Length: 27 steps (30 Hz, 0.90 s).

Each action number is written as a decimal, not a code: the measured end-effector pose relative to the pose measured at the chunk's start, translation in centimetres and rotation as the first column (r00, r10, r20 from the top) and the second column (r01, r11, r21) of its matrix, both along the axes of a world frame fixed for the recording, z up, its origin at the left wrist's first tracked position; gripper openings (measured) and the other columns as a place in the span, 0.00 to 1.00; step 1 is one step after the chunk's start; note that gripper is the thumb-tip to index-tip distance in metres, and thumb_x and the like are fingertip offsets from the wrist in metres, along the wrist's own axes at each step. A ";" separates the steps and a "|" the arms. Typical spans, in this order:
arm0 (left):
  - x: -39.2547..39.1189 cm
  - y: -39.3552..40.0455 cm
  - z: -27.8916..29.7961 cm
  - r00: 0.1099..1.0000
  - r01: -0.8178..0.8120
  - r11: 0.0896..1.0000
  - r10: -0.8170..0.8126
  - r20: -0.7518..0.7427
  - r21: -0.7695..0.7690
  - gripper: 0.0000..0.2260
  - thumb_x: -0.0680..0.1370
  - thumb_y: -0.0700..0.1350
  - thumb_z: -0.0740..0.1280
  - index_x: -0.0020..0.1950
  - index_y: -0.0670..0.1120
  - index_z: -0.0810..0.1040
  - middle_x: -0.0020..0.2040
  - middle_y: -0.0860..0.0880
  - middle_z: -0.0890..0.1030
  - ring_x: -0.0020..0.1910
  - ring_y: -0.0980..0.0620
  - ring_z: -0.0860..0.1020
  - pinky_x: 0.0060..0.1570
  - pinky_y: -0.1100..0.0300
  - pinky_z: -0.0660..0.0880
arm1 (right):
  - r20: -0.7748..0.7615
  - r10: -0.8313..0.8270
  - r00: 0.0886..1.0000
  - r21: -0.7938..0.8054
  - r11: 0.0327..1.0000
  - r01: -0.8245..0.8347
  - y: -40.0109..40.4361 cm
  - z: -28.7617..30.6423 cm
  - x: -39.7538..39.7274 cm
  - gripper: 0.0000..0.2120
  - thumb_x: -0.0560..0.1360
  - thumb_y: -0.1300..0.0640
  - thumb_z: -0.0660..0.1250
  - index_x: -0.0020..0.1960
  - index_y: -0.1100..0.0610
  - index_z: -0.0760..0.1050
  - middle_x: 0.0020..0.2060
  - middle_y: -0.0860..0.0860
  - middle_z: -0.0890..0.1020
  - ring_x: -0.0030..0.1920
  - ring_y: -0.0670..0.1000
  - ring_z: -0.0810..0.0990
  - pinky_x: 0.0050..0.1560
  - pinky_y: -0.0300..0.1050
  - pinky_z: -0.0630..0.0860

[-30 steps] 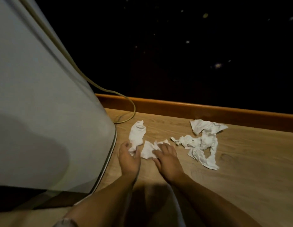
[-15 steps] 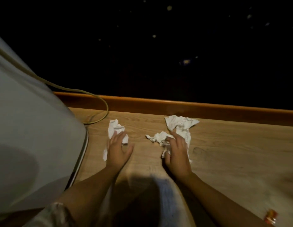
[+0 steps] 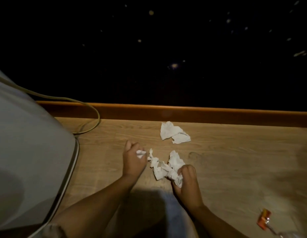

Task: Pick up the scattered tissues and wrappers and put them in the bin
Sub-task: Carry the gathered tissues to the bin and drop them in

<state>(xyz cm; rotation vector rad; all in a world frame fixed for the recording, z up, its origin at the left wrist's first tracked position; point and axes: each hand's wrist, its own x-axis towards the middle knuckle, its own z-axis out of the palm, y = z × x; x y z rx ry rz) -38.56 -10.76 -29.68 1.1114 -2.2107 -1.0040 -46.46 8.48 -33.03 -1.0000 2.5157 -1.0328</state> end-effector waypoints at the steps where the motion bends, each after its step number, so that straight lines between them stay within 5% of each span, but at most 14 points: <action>1: -0.8 0.7 0.3 0.997 0.084 0.996 -0.083 -0.004 0.025 0.11 0.71 0.31 0.68 0.43 0.47 0.74 0.56 0.51 0.71 0.53 0.56 0.73 0.44 0.78 0.69 | 0.008 -0.028 1.000 -0.053 0.998 0.028 0.2 0.1 0.0 0.16 0.68 0.62 0.73 0.49 0.51 0.69 0.48 0.45 0.68 0.49 0.43 0.70 0.49 0.35 0.71; 3: -1.9 2.5 0.2 0.955 0.294 0.953 -0.295 0.002 0.068 0.17 0.73 0.31 0.66 0.55 0.50 0.75 0.65 0.56 0.67 0.61 0.62 0.68 0.53 0.80 0.68 | 0.013 -0.077 0.997 -0.155 0.985 0.079 0.3 0.4 -0.3 0.18 0.66 0.67 0.72 0.51 0.54 0.71 0.49 0.46 0.70 0.51 0.41 0.71 0.52 0.34 0.71; 6: -2.0 4.4 -2.3 0.820 0.571 0.820 -0.569 0.061 -0.035 0.17 0.77 0.50 0.68 0.65 0.53 0.74 0.70 0.53 0.71 0.69 0.57 0.66 0.70 0.57 0.66 | -0.006 -0.136 0.991 -0.199 0.971 0.132 0.6 0.8 -1.3 0.22 0.66 0.71 0.69 0.57 0.56 0.75 0.53 0.46 0.75 0.54 0.44 0.74 0.58 0.31 0.69; 8: -1.1 4.8 -4.3 0.758 0.651 0.751 -0.634 0.155 -0.109 0.21 0.73 0.62 0.67 0.63 0.54 0.76 0.66 0.50 0.75 0.70 0.52 0.66 0.71 0.47 0.62 | 0.004 -0.190 0.982 -0.171 0.967 0.187 1.3 1.1 -2.2 0.24 0.66 0.71 0.68 0.59 0.56 0.76 0.52 0.44 0.77 0.54 0.46 0.75 0.58 0.25 0.65; 10: -0.3 4.6 -5.0 0.764 0.644 0.754 -0.624 0.165 -0.133 0.17 0.74 0.60 0.67 0.58 0.53 0.78 0.60 0.50 0.77 0.65 0.53 0.68 0.67 0.49 0.66 | -0.008 -0.230 0.973 -0.142 0.964 0.227 2.2 1.1 -3.2 0.22 0.66 0.69 0.65 0.60 0.58 0.77 0.50 0.46 0.78 0.52 0.49 0.75 0.56 0.25 0.63; 12: 0.3 4.4 -4.7 0.779 0.626 0.775 -0.616 0.120 -0.087 0.11 0.73 0.48 0.68 0.56 0.49 0.79 0.55 0.51 0.75 0.59 0.58 0.68 0.59 0.58 0.68 | -0.020 -0.234 0.972 -0.105 0.967 0.231 3.1 1.2 -3.9 0.20 0.68 0.60 0.60 0.59 0.60 0.77 0.48 0.52 0.80 0.50 0.52 0.74 0.54 0.32 0.66; 14: -0.1 4.3 -4.5 0.802 0.597 0.800 -0.593 0.072 -0.056 0.17 0.69 0.38 0.69 0.56 0.48 0.78 0.53 0.53 0.74 0.55 0.59 0.69 0.54 0.60 0.68 | -0.035 -0.226 0.974 -0.070 0.972 0.223 4.2 1.0 -4.3 0.20 0.70 0.53 0.58 0.57 0.58 0.77 0.44 0.53 0.77 0.48 0.53 0.73 0.50 0.43 0.70; 19: -4.9 2.7 -1.6 0.910 0.410 0.912 -0.410 0.059 0.009 0.08 0.76 0.44 0.71 0.54 0.49 0.79 0.52 0.57 0.72 0.49 0.57 0.73 0.46 0.73 0.69 | -0.110 -0.217 0.970 -0.023 0.976 0.215 5.8 1.1 -5.0 0.14 0.69 0.42 0.70 0.42 0.52 0.76 0.39 0.48 0.72 0.45 0.46 0.69 0.45 0.38 0.66; 21: -7.7 1.7 -1.2 0.929 0.367 0.927 -0.369 0.017 0.073 0.12 0.76 0.38 0.68 0.58 0.47 0.79 0.56 0.56 0.72 0.56 0.54 0.73 0.54 0.71 0.71 | -0.084 -0.236 0.968 -0.009 0.972 0.236 5.9 0.5 -5.5 0.13 0.69 0.48 0.75 0.38 0.54 0.74 0.39 0.48 0.71 0.43 0.47 0.70 0.44 0.38 0.68; 23: -10.4 1.2 -1.9 0.941 0.334 0.941 -0.336 0.031 0.057 0.19 0.75 0.37 0.68 0.65 0.50 0.77 0.70 0.52 0.67 0.69 0.50 0.66 0.70 0.58 0.67 | -0.061 -0.228 0.972 -0.024 0.974 0.227 6.0 0.1 -6.1 0.08 0.68 0.60 0.74 0.41 0.56 0.75 0.44 0.48 0.72 0.45 0.50 0.74 0.47 0.41 0.73; 27: -13.1 2.9 -3.1 0.872 0.424 0.905 -0.412 0.265 0.011 0.28 0.74 0.52 0.72 0.73 0.52 0.69 0.78 0.48 0.58 0.78 0.45 0.51 0.76 0.44 0.52 | -0.031 -0.170 0.985 -0.062 0.984 0.168 6.1 1.4 -7.4 0.16 0.66 0.69 0.70 0.50 0.55 0.78 0.49 0.46 0.79 0.49 0.46 0.78 0.53 0.25 0.68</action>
